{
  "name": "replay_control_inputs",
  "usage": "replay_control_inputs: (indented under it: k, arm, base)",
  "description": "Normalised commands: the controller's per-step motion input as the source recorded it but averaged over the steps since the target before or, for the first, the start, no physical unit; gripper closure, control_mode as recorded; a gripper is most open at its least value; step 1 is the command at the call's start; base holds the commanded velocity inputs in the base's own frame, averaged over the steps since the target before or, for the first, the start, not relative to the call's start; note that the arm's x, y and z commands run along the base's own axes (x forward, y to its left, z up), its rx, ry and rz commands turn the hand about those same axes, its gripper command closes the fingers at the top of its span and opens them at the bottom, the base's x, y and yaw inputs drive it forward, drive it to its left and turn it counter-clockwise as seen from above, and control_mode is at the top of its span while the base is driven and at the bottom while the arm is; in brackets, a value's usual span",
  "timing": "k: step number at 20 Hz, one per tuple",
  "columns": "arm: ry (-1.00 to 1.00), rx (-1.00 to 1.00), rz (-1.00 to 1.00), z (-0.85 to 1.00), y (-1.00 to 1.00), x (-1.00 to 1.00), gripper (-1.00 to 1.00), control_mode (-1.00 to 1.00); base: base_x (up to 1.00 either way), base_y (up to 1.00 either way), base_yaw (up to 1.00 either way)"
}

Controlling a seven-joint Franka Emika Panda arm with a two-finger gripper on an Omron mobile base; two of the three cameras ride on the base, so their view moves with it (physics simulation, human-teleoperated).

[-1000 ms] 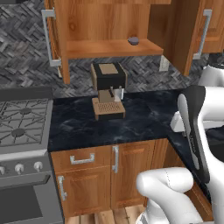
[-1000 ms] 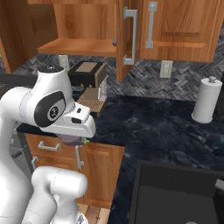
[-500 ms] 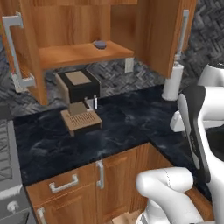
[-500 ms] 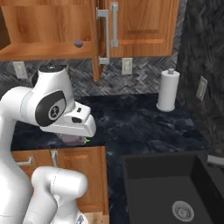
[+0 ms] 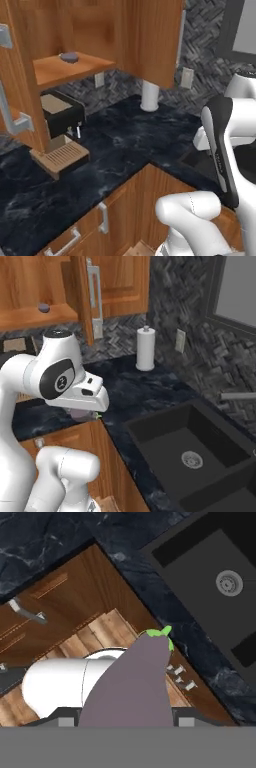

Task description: Pick the eggplants from the cabinet and place them in one bowl. Pick the potato from the sink and place it in the other bowl.

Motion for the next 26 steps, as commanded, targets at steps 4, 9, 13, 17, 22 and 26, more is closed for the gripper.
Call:
replay_control_inputs:
  k: [4, 9, 13, 17, 22, 26]
  arm:
    - [0.0, 0.0, 0.0, 0.0, 0.0, 0.0, 1.0, 1.0]
    - [0.0, 0.0, 0.0, 0.0, 0.0, 0.0, 1.0, 1.0]
    - [0.0, 0.0, 0.0, 0.0, 0.0, 0.0, 1.0, 1.0]
    - [0.0, 0.0, 0.0, 0.0, 0.0, 0.0, 1.0, 1.0]
    - [0.0, 0.0, 0.0, 0.0, 0.0, 0.0, 1.0, 1.0]
    - [0.0, 0.0, 0.0, 0.0, 0.0, 0.0, 1.0, 1.0]
  base:
    - [-0.48, 0.01, -0.61]
    - [-0.67, -0.06, -0.47]
    - [-0.8, -0.37, -0.37]
    - [-0.52, -0.5, -0.4]
    - [-0.26, -0.5, -0.44]
    - [-0.02, -0.39, -0.4]
